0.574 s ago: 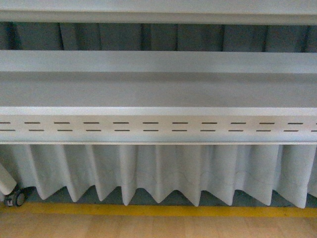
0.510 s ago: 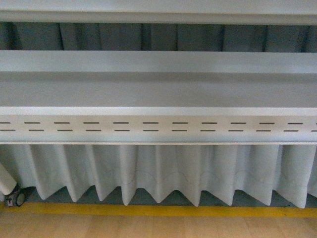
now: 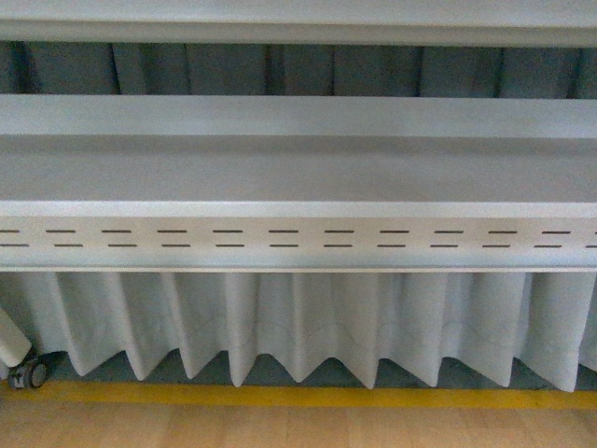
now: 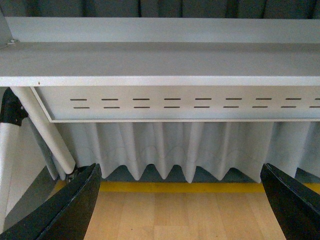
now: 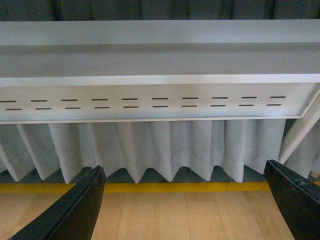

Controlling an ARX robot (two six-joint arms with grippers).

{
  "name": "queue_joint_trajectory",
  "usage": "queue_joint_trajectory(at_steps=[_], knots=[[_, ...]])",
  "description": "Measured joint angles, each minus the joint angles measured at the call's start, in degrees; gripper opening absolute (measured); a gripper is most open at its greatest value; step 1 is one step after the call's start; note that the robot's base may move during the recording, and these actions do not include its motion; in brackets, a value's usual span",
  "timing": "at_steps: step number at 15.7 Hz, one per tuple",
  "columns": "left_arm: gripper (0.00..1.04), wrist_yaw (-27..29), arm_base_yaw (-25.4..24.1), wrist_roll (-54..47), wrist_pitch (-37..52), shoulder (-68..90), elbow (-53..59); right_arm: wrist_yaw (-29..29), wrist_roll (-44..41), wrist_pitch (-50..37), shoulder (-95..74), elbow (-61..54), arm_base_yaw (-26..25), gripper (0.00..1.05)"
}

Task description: Wind up and store yellow beetle toy

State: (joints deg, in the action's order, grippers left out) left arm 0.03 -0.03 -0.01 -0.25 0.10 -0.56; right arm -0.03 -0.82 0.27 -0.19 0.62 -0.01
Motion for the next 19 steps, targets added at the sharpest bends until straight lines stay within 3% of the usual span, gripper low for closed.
queue_joint_trajectory(at_steps=[19], knots=[[0.98, 0.00, 0.00, 0.00, 0.00, 0.00, 0.00, 0.02, 0.00, 0.00, 0.00, 0.00, 0.00, 0.98]])
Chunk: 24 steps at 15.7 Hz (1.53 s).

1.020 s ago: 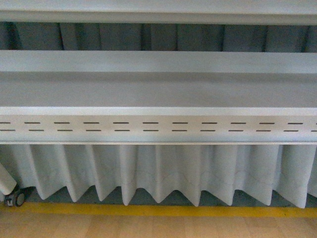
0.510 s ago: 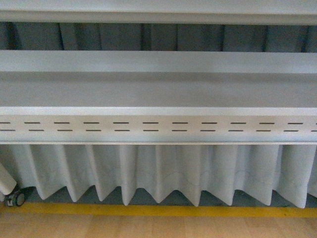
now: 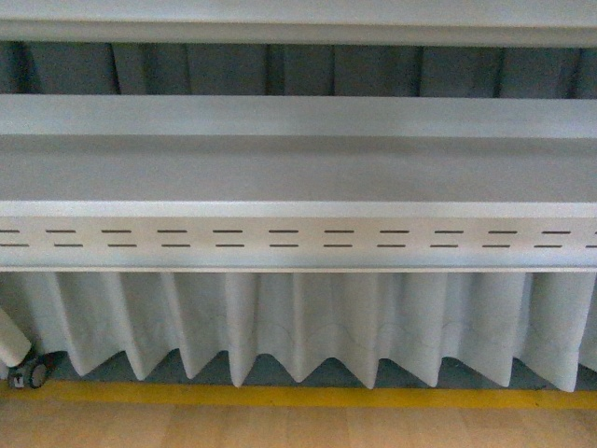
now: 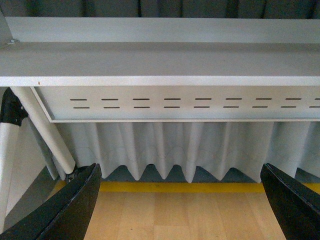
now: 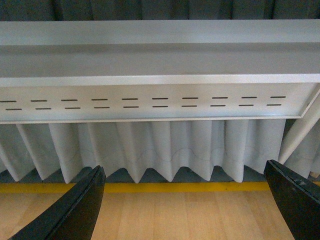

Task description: Wind up and store yellow beetle toy

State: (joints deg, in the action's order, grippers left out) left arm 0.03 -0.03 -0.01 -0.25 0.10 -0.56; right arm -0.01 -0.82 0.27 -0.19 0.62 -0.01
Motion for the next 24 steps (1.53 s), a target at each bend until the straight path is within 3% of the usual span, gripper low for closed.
queue_joint_trajectory(at_steps=[24], knots=[[0.98, 0.02, 0.00, 0.00, 0.04, 0.02, 0.00, -0.02, 0.02, -0.07, -0.02, 0.00, 0.00, 0.98]])
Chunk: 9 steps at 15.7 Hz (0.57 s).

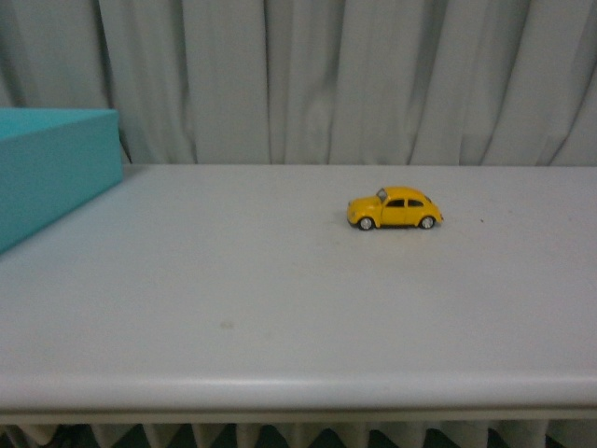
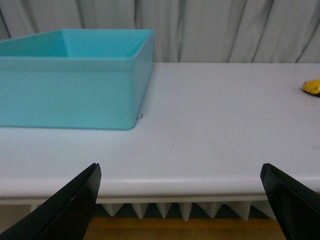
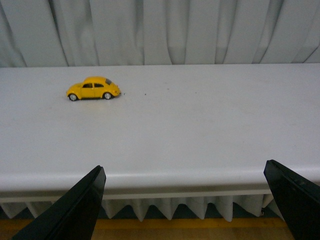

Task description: Wind up and store yellow beetle toy

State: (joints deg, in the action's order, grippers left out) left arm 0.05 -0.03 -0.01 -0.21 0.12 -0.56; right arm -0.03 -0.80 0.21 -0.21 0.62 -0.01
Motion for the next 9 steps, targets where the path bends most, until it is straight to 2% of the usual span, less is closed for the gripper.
queue_joint_trajectory(at_steps=[9], knots=[[0.98, -0.02, 0.04, 0.00, 0.20, -0.02, 0.00, 0.02, 0.04, -0.26, 0.00, 0.00, 0.00, 0.98]])
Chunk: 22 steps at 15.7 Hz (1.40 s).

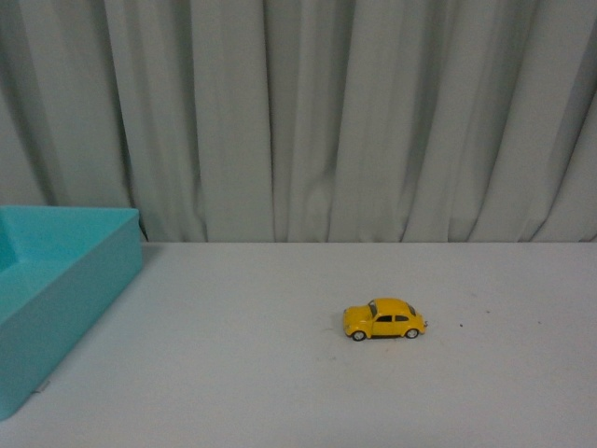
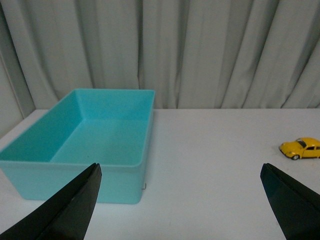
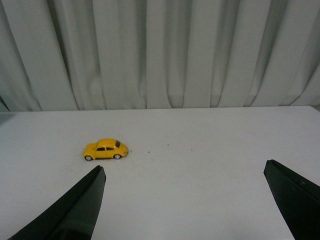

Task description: Wind up and store yellow beetle toy

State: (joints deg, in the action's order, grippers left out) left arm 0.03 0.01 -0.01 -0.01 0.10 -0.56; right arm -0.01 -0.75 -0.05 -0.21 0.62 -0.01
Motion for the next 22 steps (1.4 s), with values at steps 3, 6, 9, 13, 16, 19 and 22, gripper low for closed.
queue_joint_trajectory(at_steps=[3, 6, 9, 13, 16, 19, 22], knots=[[0.98, 0.02, 0.00, 0.00, -0.02, 0.02, 0.00, 0.00, 0.09, 0.20, 0.00, 0.00, 0.00, 0.98], [0.98, 0.00, 0.00, 0.00, -0.15, 0.00, 0.00, 0.00, 0.09, 0.24, 0.00, 0.00, 0.00, 0.98], [0.98, 0.00, 0.00, 0.00, -0.13, 0.00, 0.00, 0.00, 0.09, 0.24, 0.00, 0.00, 0.00, 0.98], [0.98, 0.00, 0.00, 0.00, -0.13, 0.00, 0.00, 0.00, 0.09, 0.24, 0.00, 0.00, 0.00, 0.98], [0.98, 0.00, 0.00, 0.00, -0.13, 0.00, 0.00, 0.00, 0.09, 0.24, 0.00, 0.00, 0.00, 0.98], [0.98, 0.00, 0.00, 0.00, -0.13, 0.00, 0.00, 0.00, 0.09, 0.24, 0.00, 0.00, 0.00, 0.98], [0.98, 0.00, 0.00, 0.00, -0.13, 0.00, 0.00, 0.00, 0.09, 0.24, 0.00, 0.00, 0.00, 0.98]])
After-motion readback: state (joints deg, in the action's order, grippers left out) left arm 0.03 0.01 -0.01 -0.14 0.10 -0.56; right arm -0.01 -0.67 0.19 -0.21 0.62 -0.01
